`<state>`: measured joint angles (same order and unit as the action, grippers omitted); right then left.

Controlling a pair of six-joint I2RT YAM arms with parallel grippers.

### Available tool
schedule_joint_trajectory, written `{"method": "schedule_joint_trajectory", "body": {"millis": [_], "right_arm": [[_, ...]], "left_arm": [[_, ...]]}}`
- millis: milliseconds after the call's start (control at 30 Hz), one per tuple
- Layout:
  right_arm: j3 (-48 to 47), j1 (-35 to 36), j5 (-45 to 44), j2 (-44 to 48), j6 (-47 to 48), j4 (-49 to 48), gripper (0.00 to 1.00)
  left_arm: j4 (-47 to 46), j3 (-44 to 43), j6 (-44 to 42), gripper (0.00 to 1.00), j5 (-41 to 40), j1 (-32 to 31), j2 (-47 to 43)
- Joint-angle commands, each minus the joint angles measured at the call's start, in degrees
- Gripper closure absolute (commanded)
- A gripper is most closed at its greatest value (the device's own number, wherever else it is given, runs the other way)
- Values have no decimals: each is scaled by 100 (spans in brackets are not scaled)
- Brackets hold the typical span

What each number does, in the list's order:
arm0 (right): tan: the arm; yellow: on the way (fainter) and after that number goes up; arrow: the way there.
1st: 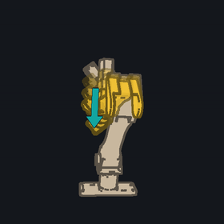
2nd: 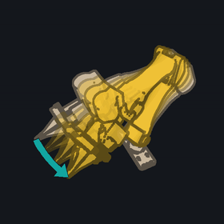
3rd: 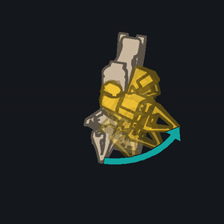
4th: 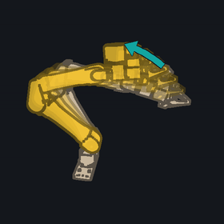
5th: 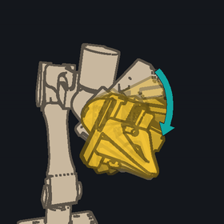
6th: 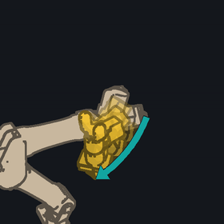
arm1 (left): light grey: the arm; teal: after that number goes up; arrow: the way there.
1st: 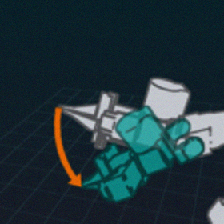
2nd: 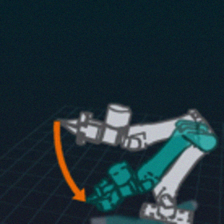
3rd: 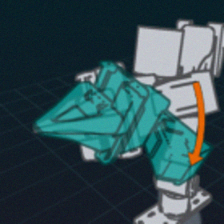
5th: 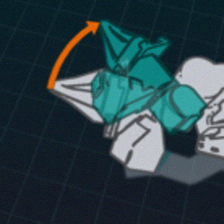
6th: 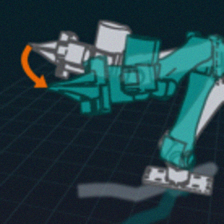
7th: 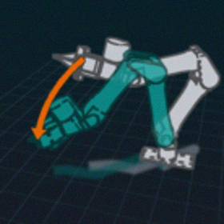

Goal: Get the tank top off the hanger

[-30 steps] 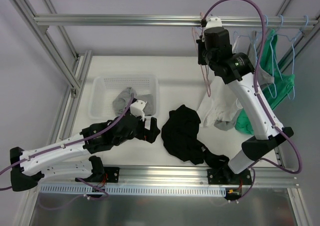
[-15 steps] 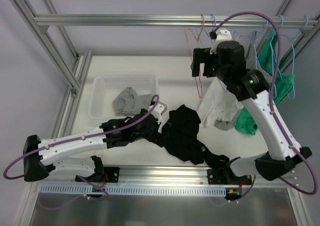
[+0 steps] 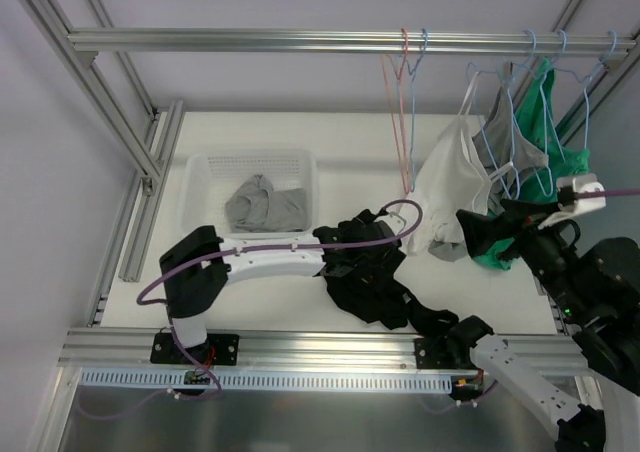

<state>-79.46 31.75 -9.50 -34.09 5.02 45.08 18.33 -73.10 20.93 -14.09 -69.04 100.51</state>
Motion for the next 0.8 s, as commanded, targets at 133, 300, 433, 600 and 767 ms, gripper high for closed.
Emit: {"method": "schedule_joint_trajectory", "body": {"millis": [133, 300, 433, 600, 767], "right_arm": [[-131, -19, 9, 209, 201, 651, 0], [-34, -19, 176, 332, 245, 642, 1], [-17, -19, 202, 368, 272, 625, 1], [45, -19, 457, 403, 228, 476, 0], [80, -19, 484, 490, 228, 309, 1]], "left_arm": [[-128, -811, 165, 1, -533, -5, 961], [-110, -663, 621, 1, -472, -5, 1418], [-119, -232, 1009, 7, -376, -5, 1647], [-119, 304, 1273, 68, -595, -31, 1455], [-66, 717, 1134, 100, -884, -48, 367]]}}
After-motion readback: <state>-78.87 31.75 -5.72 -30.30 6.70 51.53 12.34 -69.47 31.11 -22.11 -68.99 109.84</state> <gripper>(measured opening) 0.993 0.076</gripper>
